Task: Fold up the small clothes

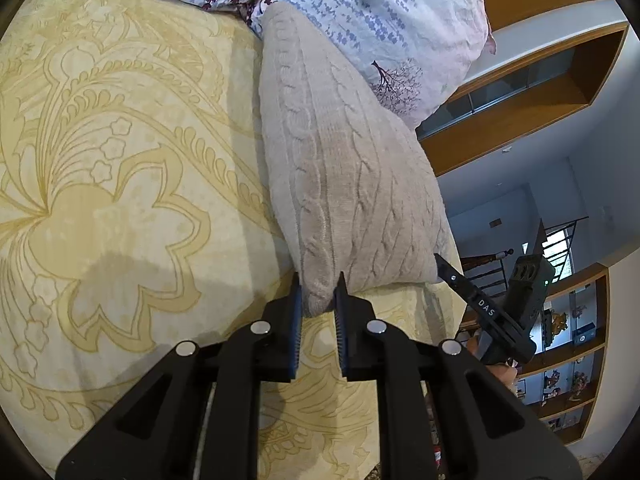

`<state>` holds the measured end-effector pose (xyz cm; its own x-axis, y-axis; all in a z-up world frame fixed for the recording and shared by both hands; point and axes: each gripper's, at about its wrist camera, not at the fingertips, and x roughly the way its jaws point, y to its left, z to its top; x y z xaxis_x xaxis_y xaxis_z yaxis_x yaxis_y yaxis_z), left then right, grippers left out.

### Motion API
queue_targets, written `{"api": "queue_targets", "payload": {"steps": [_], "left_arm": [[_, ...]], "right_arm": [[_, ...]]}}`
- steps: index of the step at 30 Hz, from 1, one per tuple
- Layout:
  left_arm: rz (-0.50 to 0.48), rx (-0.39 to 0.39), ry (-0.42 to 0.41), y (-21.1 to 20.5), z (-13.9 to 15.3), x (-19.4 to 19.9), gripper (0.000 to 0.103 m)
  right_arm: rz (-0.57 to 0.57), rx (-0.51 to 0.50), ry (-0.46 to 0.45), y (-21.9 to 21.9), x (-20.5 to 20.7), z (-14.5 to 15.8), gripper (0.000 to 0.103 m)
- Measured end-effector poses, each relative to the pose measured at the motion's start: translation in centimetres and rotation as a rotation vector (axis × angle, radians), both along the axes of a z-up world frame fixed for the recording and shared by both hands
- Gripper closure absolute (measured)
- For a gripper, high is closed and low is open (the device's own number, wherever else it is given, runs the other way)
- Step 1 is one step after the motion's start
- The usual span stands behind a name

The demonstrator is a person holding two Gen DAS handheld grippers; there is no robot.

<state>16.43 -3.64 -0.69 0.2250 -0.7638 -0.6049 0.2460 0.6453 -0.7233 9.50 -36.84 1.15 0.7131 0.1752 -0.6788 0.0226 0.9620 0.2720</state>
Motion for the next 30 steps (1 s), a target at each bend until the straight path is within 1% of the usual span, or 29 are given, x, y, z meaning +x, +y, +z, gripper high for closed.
{"api": "queue_targets", "payload": {"steps": [2, 3, 4, 5, 6, 7, 8, 9, 10, 11, 12, 13, 15, 18, 20, 22, 24, 25, 26, 27, 28, 30], "left_arm": [[-0.011, 0.005, 0.001, 0.0, 0.3, 0.0, 0.087], [-0.015, 0.006, -0.001, 0.0, 0.5, 0.0, 0.084], [-0.021, 0.009, -0.007, 0.1, 0.8, -0.1, 0.083], [-0.023, 0.010, -0.016, 0.3, 1.3, -0.1, 0.079], [-0.021, 0.009, -0.024, 0.6, 1.7, 0.0, 0.067], [-0.011, -0.002, -0.038, 1.0, 2.3, 0.2, 0.060], [0.010, -0.013, -0.051, 1.5, 3.0, 0.8, 0.049], [0.026, -0.017, -0.056, 1.8, 3.4, 1.3, 0.045], [0.063, -0.034, -0.052, 2.4, 3.9, 2.4, 0.044], [0.081, -0.051, -0.047, 2.7, 4.1, 3.5, 0.039], [0.095, -0.058, -0.041, 3.0, 4.3, 4.4, 0.038], [0.130, -0.057, -0.028, 3.2, 4.4, 5.8, 0.038], [0.153, -0.059, -0.012, 3.1, 4.2, 8.3, 0.036], [0.179, -0.045, 0.011, 2.1, 3.8, 11.8, 0.036], [0.177, -0.031, 0.031, 1.0, 3.1, 13.9, 0.036], [0.180, 0.005, 0.036, 0.1, 2.7, 14.9, 0.036], [0.185, 0.005, 0.053, -0.4, 2.1, 15.8, 0.036], [0.187, -0.005, 0.066, -0.6, 1.7, 16.2, 0.037], [0.189, -0.014, 0.070, -0.7, 1.5, 16.6, 0.043], [0.190, -0.032, 0.071, -0.8, 1.3, 16.9, 0.064], [0.188, -0.043, 0.071, -0.8, 1.2, 16.9, 0.074], [0.198, -0.046, 0.055, -0.6, 1.3, 16.9, 0.089]], "right_arm": [[0.008, 0.007, 0.008, -0.1, -0.1, 0.3, 0.093], [0.014, 0.029, 0.013, -0.3, -0.1, 0.7, 0.091], [0.019, 0.048, 0.015, -0.5, -0.1, 1.0, 0.085], [0.014, 0.063, 0.013, -0.8, -0.1, 1.6, 0.080], [0.003, 0.081, -0.004, -1.3, -0.1, 2.4, 0.064], [-0.005, 0.098, -0.026, -1.8, 0.1, 3.1, 0.052], [-0.011, 0.114, -0.043, -2.1, 0.5, 3.8, 0.049], [-0.015, 0.141, -0.054, -2.5, 1.3, 4.5, 0.048], [-0.011, 0.167, -0.056, -2.8, 2.1, 4.9, 0.048], [-0.007, 0.201, -0.057, -3.1, 3.2, 5.4, 0.047], [-0.014, 0.217, -0.055, -3.3, 4.1, 5.6, 0.047], [-0.020, 0.238, -0.041, -3.6, 5.6, 5.8, 0.047], [-0.022, 0.287, -0.006, -4.5, 8.5, 5.4, 0.047], [-0.034, 0.373, 0.095, -5.5, 13.0, 3.8, 0.047], [-0.048, 0.379, 0.122, -5.6, 14.2, 3.0, 0.047], [-0.052, 0.396, 0.149, -5.7, 15.3, 2.2, 0.047], [-0.035, 0.406, 0.159, -5.5, 16.0, 1.8, 0.049], [-0.019, 0.399, 0.155, -5.1, 16.2, 1.6, 0.062], [-0.005, 0.382, 0.146, -4.7, 16.2, 1.7, 0.072], [0.014, 0.354, 0.110, -4.2, 16.0, 2.1, 0.087], [0.028, 0.340, 0.073, -4.1, 15.7, 2.7, 0.092], [0.051, 0.325, -0.020, -3.9, 14.9, 4.2, 0.093]]}}
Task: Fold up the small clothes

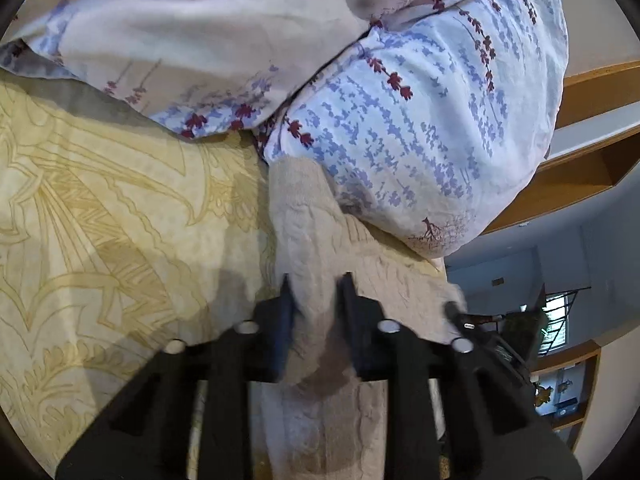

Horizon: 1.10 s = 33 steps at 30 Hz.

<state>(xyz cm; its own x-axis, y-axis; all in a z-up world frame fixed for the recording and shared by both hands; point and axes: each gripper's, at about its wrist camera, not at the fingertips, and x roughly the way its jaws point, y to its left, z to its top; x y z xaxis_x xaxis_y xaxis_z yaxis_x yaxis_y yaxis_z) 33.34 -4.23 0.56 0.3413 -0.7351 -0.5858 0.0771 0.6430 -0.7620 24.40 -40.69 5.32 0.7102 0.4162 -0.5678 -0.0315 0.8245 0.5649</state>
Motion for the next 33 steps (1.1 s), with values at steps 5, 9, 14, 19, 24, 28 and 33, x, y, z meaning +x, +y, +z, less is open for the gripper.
{"api": "queue_targets", "payload": {"steps": [5, 9, 14, 19, 24, 28, 33], "left_arm": [[0.020, 0.001, -0.087, 0.9, 0.7, -1.0, 0.097], [0.019, 0.061, -0.096, -0.1, 0.4, -1.0, 0.097], [0.010, 0.076, -0.094, -0.4, 0.9, -1.7, 0.088], [0.001, 0.045, -0.118, 1.7, 2.2, -5.3, 0.052], [-0.053, 0.031, -0.153, 2.7, 2.5, -10.1, 0.039], [-0.079, 0.036, -0.175, 2.3, 2.5, -12.8, 0.035], [-0.122, 0.069, -0.182, 0.9, 1.9, -14.2, 0.035]], "right_arm": [[-0.043, -0.115, -0.143, 0.1, -2.4, 2.0, 0.094], [-0.110, -0.201, 0.044, 0.0, -0.3, -1.7, 0.094], [-0.128, -0.155, 0.080, -0.4, -0.7, -2.2, 0.088], [-0.114, -0.081, 0.041, -1.2, -5.8, -0.8, 0.061], [-0.043, -0.054, 0.037, -0.1, -10.5, -1.6, 0.061], [-0.024, -0.064, 0.045, 1.2, -12.6, -2.4, 0.061], [-0.017, -0.077, 0.047, 1.6, -13.3, -3.5, 0.094]]}}
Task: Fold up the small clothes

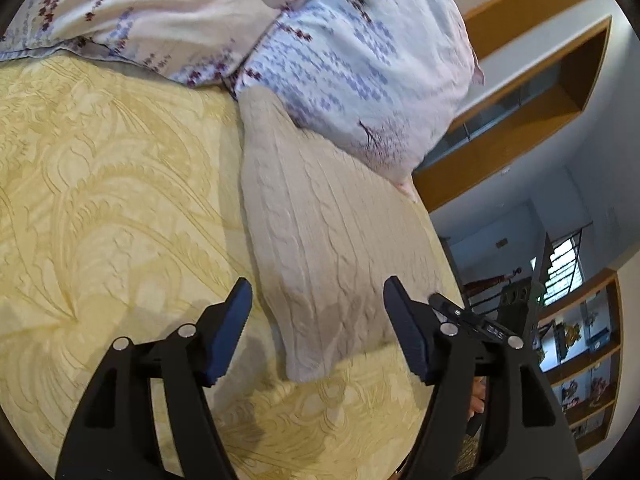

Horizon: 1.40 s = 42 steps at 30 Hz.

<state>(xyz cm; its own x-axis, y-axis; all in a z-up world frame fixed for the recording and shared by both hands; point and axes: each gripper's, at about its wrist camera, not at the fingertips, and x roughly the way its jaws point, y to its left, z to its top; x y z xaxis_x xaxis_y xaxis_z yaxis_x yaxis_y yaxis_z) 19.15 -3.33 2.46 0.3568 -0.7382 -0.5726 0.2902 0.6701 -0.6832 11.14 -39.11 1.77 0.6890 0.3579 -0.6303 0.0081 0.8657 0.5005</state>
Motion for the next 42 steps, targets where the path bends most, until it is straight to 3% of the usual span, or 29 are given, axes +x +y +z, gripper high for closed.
{"api": "queue_targets", "payload": {"steps": [3, 8, 10, 11, 12, 15, 16, 22, 28, 38, 40, 42], "left_arm": [[-0.016, 0.033, 0.026, -0.6, -0.8, -0.4, 0.037], [-0.034, 0.059, 0.058, -1.0, -1.9, -0.7, 0.037], [-0.034, 0.035, 0.054, -0.7, -1.5, -0.5, 0.032], [-0.032, 0.021, 0.048, -0.5, -1.3, -0.4, 0.022], [-0.028, 0.005, 0.040, -0.2, -0.9, -0.2, 0.016], [-0.006, -0.012, 0.032, 0.3, -0.1, 0.9, 0.011], [-0.007, -0.019, 0.041, 0.4, 0.0, 1.5, 0.010], [-0.010, -0.070, 0.128, -0.4, -0.8, 4.7, 0.010], [-0.024, -0.084, 0.185, -1.7, -1.9, 6.5, 0.010], [-0.031, -0.100, 0.191, -3.1, -2.4, 7.9, 0.012], [-0.021, -0.093, 0.185, -3.4, -2.4, 8.1, 0.015], [-0.010, -0.081, 0.187, -3.5, -2.6, 8.2, 0.026]], "right_arm": [[-0.064, -0.049, -0.011, -0.4, -0.2, 0.1, 0.095], [-0.066, -0.006, 0.033, -1.1, 0.4, -1.3, 0.095], [-0.052, -0.009, 0.049, -1.1, 0.6, -0.9, 0.093], [-0.047, 0.003, 0.050, -1.2, 0.6, -0.5, 0.091], [-0.039, 0.026, 0.047, -1.4, 0.6, -0.2, 0.081], [-0.053, 0.066, 0.006, -2.3, 1.1, 1.5, 0.035], [-0.058, 0.078, -0.002, -2.8, 1.7, 2.1, 0.031], [-0.046, 0.155, 0.149, -4.0, 7.0, 1.1, 0.028], [-0.028, 0.209, 0.238, -4.1, 9.9, -0.6, 0.028], [0.098, 0.285, 0.223, -2.4, 10.9, -1.7, 0.031], [0.119, 0.288, 0.215, -1.9, 11.0, -2.0, 0.038], [0.120, 0.292, 0.201, -1.7, 11.0, -2.0, 0.043]]}}
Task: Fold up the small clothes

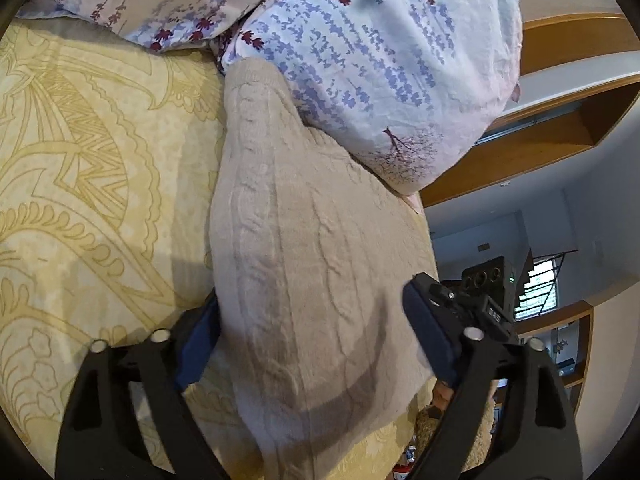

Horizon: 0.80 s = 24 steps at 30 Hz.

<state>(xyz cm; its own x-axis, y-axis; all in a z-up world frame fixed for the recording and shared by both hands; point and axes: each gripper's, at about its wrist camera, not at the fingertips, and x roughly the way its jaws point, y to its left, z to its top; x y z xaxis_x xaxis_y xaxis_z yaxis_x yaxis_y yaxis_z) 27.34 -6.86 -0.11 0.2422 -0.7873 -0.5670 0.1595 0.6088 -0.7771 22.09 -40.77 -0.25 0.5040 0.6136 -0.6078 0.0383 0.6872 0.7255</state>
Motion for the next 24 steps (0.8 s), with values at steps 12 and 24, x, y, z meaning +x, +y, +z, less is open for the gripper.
{"api": "queue_targets", "payload": {"steps": [12, 24], "left_arm": [[0.014, -0.042, -0.041, 1.1, 1.2, -1.7, 0.061], [0.058, 0.030, -0.120, 9.5, 4.6, -5.6, 0.062]], "right_arm": [[0.027, 0.069, -0.094, 1.6, -2.4, 1.7, 0.070], [0.208, -0.057, -0.187, 11.9, -3.2, 4.2, 0.072]]}}
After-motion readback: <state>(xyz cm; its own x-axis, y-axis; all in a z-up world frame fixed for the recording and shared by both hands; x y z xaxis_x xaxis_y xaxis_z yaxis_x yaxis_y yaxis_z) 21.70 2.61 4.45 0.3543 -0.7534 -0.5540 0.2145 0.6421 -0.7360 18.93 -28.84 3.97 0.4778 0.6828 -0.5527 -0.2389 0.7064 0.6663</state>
